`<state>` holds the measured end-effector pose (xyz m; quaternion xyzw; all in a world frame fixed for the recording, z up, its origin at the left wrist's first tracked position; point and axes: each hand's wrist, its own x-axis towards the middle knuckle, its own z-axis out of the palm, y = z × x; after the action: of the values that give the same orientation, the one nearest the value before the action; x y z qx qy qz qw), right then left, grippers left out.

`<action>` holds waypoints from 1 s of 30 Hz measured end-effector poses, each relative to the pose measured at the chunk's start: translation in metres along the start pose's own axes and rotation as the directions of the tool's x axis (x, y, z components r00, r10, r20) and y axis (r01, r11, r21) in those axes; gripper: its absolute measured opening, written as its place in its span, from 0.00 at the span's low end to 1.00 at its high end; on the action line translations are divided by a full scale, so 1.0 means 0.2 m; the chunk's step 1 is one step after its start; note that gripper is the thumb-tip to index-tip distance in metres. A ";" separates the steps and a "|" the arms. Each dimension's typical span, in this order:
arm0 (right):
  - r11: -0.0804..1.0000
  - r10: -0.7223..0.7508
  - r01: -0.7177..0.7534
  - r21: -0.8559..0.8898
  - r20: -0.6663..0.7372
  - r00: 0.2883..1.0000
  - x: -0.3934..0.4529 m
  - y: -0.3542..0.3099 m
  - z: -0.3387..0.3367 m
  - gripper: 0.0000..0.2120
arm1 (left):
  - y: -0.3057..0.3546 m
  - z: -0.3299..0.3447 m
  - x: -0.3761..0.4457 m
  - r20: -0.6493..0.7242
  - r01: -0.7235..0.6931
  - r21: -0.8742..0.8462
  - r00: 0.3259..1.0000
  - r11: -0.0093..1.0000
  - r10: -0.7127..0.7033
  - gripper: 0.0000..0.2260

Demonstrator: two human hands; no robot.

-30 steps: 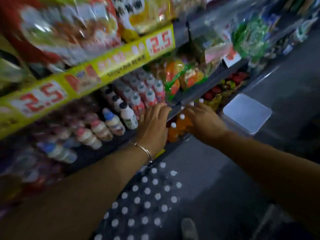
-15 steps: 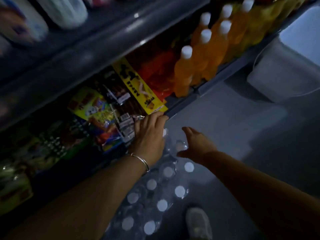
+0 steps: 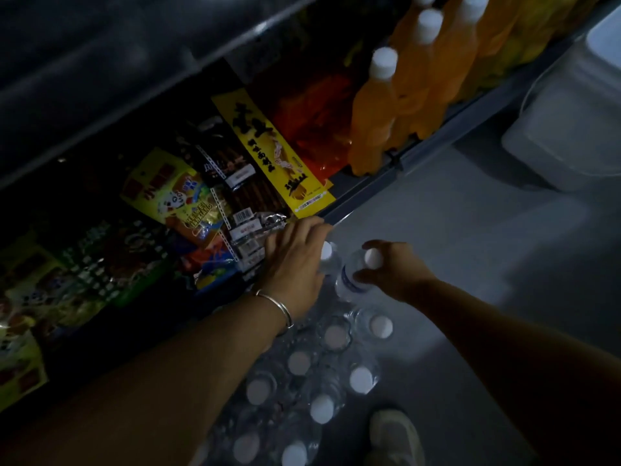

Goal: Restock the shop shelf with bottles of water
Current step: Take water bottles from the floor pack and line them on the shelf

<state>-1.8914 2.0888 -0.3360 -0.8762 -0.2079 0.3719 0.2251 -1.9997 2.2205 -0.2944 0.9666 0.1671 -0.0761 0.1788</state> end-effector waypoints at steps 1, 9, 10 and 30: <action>1.000 -0.012 0.012 0.006 0.006 1.000 -0.02 -0.03 -0.07 0.24 | 0.02 -0.04 0.00 0.017 -0.009 0.002 1.000 1.000 0.009 0.29; 0.974 -0.206 0.213 -0.082 0.083 0.975 -0.49 -0.59 -0.85 0.21 | 0.38 -0.73 0.01 0.164 -0.031 -0.129 0.985 0.991 0.053 0.34; 0.966 -0.239 0.246 -0.084 0.087 0.967 -0.58 -0.68 -0.96 0.20 | 0.44 -0.87 0.00 0.158 -0.029 -0.170 0.986 0.985 0.056 0.35; 0.791 -0.603 0.612 -0.014 -0.186 0.776 -2.61 -2.43 -2.89 0.10 | 1.32 -3.67 -0.81 -0.197 -0.343 -0.549 0.939 0.762 0.281 0.30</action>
<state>-1.8888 2.0681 0.5817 -0.7867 -0.4492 0.2033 0.3716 -1.9948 2.2132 0.5020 0.8837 0.0281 0.0585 0.4636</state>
